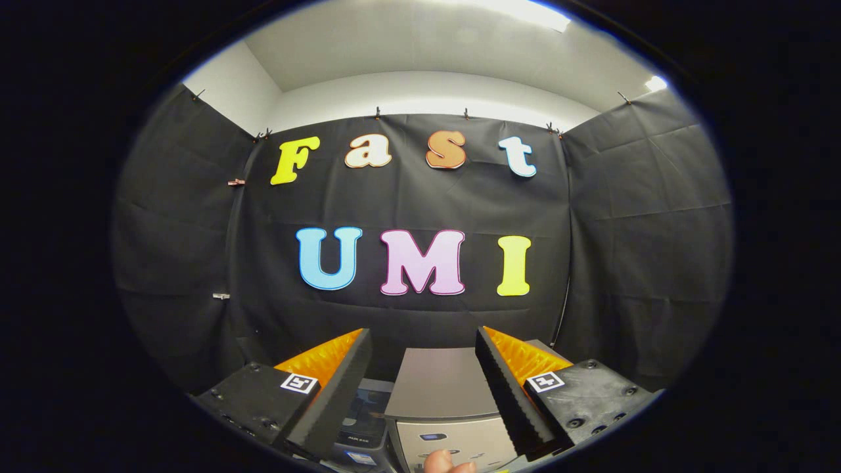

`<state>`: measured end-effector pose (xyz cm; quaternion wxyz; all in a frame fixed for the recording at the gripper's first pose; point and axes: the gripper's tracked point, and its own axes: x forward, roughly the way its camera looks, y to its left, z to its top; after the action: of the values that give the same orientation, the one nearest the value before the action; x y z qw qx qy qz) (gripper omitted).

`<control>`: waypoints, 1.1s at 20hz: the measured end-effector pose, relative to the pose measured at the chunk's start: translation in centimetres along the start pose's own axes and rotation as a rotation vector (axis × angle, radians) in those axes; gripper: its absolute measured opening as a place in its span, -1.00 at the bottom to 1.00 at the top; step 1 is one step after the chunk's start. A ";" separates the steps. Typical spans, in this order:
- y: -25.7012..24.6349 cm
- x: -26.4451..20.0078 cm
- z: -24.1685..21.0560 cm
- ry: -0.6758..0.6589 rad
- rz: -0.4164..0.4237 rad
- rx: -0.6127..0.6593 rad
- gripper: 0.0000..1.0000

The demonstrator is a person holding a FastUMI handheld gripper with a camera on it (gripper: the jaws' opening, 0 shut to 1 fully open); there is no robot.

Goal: Put the clothes into the washing machine and then close the washing machine lid.

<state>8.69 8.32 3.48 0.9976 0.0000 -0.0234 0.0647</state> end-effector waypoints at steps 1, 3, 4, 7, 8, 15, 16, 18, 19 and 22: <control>0.0 0.1 -0.1 0.002 0.000 0.002 0.99; 0.1 0.2 -0.4 0.011 0.004 0.009 0.99; 0.3 0.3 -0.5 0.016 0.007 0.012 0.99; 0.4 0.4 -0.8 0.022 0.009 0.007 0.99; 0.4 0.4 -0.8 0.020 0.009 0.004 0.99; 0.6 0.2 -0.6 0.013 0.008 0.010 0.99; 0.5 0.2 -0.6 0.015 0.007 0.012 0.99; 0.5 0.2 -0.7 0.017 0.008 0.016 0.99; 0.6 0.2 -0.8 0.018 0.010 0.017 0.99; 0.6 0.4 -1.0 0.023 0.011 0.011 0.99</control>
<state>9.03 9.00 2.47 0.9975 0.0045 -0.0118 0.0702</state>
